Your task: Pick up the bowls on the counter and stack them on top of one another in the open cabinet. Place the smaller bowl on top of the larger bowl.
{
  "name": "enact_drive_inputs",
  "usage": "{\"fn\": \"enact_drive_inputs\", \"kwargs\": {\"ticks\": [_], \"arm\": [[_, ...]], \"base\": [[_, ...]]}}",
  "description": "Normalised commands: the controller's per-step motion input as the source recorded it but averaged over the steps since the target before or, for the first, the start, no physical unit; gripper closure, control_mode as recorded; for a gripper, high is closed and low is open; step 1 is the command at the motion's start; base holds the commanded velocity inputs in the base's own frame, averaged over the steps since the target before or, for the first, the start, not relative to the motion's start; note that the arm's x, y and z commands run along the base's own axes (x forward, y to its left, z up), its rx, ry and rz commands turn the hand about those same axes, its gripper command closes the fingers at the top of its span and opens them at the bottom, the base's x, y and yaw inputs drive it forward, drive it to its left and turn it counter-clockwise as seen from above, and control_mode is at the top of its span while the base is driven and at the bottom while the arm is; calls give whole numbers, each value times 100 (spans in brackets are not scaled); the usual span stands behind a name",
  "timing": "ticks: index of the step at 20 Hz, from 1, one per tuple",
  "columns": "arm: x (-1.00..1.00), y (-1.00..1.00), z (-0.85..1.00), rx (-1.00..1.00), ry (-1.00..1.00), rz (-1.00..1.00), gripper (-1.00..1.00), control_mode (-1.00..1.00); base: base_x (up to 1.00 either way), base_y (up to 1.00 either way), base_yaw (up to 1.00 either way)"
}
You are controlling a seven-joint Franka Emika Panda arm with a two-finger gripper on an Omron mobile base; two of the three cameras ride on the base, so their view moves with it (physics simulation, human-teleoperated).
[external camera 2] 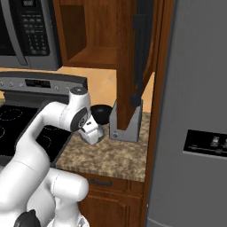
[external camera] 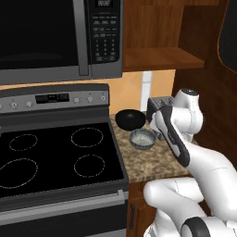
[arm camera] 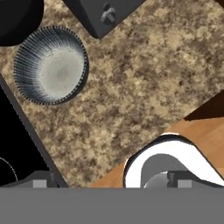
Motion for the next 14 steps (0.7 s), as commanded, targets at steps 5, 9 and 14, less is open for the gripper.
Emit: {"fn": "enact_drive_inputs", "kwargs": {"ticks": [5,9,14], "arm": [[27,0,-28,0,0,-3,-100,-100],[29,0,-31,0,0,-3,-100,-100],[18,5,-30,0,0,-6,-100,-100]], "base": [[0,0,0],[0,0,0],[0,0,0]]}}
